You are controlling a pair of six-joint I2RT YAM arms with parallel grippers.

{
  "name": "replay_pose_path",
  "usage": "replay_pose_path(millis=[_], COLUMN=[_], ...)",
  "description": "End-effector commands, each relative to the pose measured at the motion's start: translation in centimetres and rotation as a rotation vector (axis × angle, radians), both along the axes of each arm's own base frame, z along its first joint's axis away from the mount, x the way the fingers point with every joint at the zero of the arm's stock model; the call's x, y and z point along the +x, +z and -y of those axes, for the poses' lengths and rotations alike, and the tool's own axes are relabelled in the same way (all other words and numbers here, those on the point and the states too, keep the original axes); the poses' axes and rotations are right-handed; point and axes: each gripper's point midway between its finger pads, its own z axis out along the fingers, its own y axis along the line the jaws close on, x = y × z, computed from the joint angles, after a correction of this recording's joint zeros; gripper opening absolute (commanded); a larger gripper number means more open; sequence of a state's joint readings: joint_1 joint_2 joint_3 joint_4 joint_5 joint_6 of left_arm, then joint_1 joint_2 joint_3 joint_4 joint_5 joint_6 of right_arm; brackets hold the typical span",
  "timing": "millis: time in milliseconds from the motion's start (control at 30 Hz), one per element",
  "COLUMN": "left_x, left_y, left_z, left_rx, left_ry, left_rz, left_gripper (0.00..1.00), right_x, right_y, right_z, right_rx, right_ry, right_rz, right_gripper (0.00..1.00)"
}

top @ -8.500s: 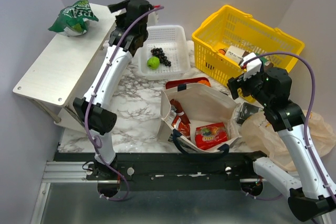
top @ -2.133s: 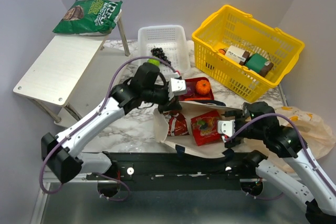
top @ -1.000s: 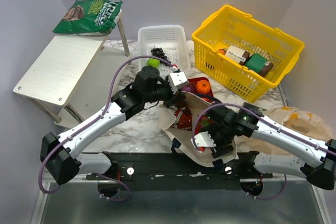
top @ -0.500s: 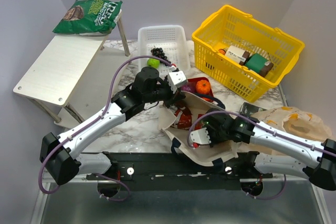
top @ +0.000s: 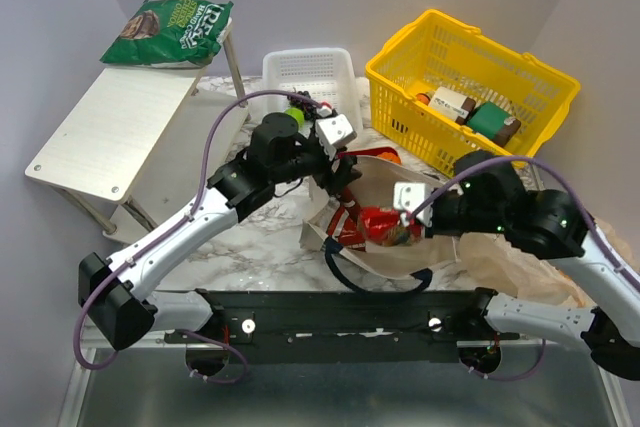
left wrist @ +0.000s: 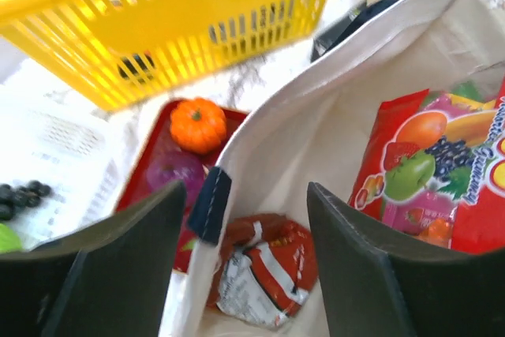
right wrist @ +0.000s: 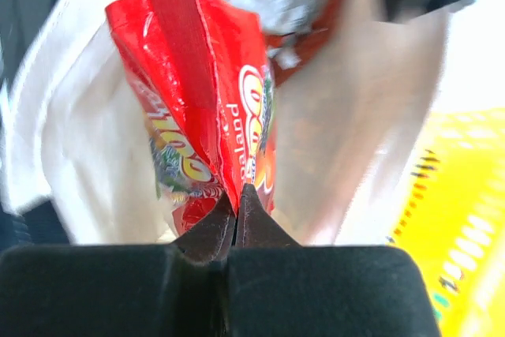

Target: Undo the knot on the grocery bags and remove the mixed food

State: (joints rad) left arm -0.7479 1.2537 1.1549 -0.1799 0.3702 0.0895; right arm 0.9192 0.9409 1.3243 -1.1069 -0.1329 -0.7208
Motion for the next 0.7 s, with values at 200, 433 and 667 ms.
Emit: replay_pose_path(millis=[200, 433, 667], left_x=[5.6, 1.2, -1.1], left_y=[18.0, 17.5, 14.3], left_z=[-5.0, -1.3, 3.3], left_rx=[-0.205, -0.083, 0.044], left_ry=[0.317, 0.034, -0.055], left_rz=[0.394, 0.55, 0.68], left_gripper=[0.89, 0.84, 0.87], right_x=[7.9, 16.1, 19.6], right_y=[15.5, 18.7, 22.4], right_z=[1.1, 0.3, -1.5], right_rx=[0.578, 0.981, 1.148], right_ry=[-0.551, -0.868, -0.882], right_rz=[0.039, -0.288, -0.393], right_gripper=[0.0, 0.0, 0.0])
